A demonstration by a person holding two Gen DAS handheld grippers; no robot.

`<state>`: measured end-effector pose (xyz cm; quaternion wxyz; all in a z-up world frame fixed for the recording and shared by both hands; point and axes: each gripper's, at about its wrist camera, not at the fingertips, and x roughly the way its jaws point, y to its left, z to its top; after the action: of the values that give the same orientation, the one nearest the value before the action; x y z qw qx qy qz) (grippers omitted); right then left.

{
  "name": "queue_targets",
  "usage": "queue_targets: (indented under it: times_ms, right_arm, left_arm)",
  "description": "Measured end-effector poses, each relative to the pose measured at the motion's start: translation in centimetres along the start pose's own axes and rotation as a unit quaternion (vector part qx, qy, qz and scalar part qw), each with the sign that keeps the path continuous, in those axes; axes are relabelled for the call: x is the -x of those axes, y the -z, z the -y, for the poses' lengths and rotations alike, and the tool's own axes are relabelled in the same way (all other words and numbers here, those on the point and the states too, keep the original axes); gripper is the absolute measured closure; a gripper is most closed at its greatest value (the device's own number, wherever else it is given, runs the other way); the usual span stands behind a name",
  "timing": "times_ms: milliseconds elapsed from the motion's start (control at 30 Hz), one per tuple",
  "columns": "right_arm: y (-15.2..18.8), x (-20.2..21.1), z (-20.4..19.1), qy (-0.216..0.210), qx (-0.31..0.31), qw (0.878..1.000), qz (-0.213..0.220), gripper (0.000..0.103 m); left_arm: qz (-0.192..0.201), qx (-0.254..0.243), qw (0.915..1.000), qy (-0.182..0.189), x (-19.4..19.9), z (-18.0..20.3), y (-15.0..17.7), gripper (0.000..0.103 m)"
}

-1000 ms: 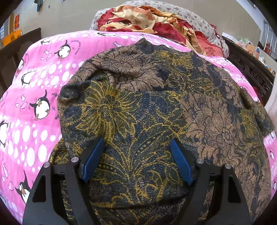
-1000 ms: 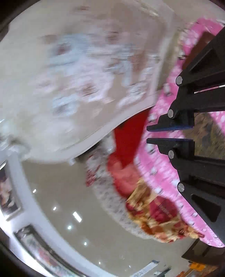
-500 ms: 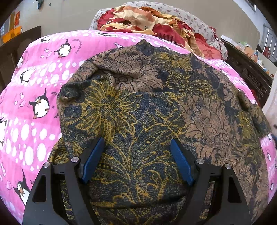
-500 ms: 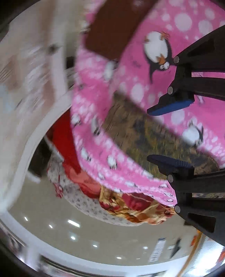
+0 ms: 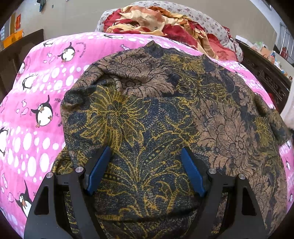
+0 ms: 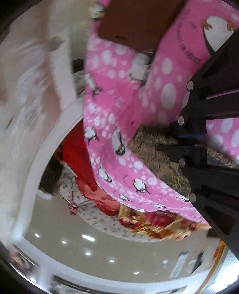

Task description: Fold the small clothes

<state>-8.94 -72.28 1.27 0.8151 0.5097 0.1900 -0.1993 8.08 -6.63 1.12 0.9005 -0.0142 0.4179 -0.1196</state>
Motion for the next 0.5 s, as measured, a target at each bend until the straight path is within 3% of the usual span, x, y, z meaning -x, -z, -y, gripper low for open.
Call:
queue_targets:
  times_ms: [133,233,300,400,500]
  right_arm:
    - [-2.7,5.0,-5.5,-0.013,0.073,0.996,0.058,0.100]
    - [-5.4,10.7,-10.9,-0.019,0.133,0.984,0.117,0.100]
    - [-5.9,12.9,-14.1,-0.032,0.166,0.977,0.130,0.100]
    - [-4.3,14.6,-20.0,-0.066,0.229,0.963,0.122,0.100]
    - [1.4,12.7,-26.2,-0.127,0.285,0.948,0.068,0.100]
  left_arm:
    - [0.000,0.001,1.0000,0.001,0.0,0.0,0.0,0.024]
    - [0.000,0.002,1.0000,0.003,0.0,0.0,0.0,0.024]
    - [-0.001,0.001,1.0000,0.002,-0.1,0.0,0.0,0.024]
    - [-0.007,-0.001,1.0000,0.004,0.3,0.0,-0.5,0.024]
    - [0.003,0.032,0.9994,0.008,2.6,-1.6,-1.9,0.024]
